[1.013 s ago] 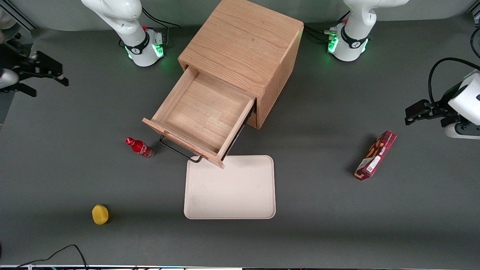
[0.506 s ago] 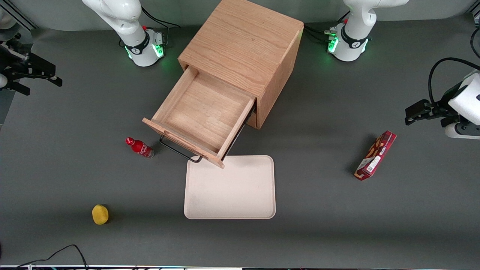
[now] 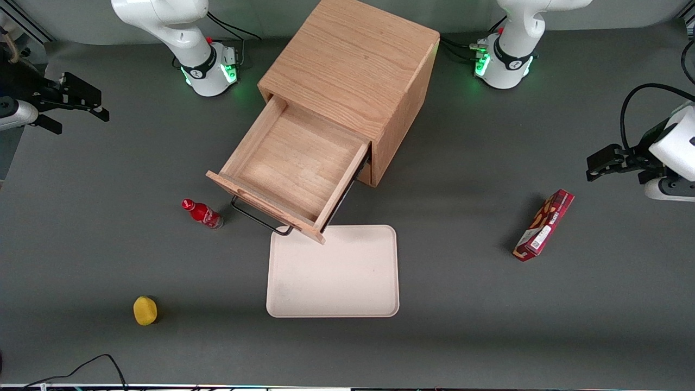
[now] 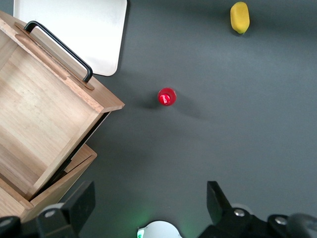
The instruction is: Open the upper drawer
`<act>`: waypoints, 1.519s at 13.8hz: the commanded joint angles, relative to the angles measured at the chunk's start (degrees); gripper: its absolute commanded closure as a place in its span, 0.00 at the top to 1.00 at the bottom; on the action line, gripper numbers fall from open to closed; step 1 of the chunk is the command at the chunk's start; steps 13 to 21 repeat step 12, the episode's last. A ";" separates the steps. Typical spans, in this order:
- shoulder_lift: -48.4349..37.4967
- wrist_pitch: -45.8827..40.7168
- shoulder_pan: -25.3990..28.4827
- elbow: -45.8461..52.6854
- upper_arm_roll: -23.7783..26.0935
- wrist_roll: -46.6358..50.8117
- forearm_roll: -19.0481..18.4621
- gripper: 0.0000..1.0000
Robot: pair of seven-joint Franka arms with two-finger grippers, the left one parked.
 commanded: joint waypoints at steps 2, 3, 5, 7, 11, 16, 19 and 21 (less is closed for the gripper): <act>0.14 -0.59 2.37 -0.37 -1.77 2.56 -0.59 1.00; 0.32 -0.59 2.37 -0.37 -1.77 2.74 -0.59 1.00; 2.07 0.20 1.85 -0.19 -1.77 5.01 -0.51 1.00; 3.39 2.13 1.50 -0.45 -1.59 6.08 -0.68 1.00; 4.28 2.22 1.67 -0.72 -4.48 10.12 -0.86 1.00; 4.71 2.22 1.67 -0.72 -4.84 10.12 -0.86 1.00; 4.71 2.22 1.67 -0.72 -4.84 10.12 -0.86 1.00; 4.71 2.22 1.67 -0.72 -4.84 10.12 -0.86 1.00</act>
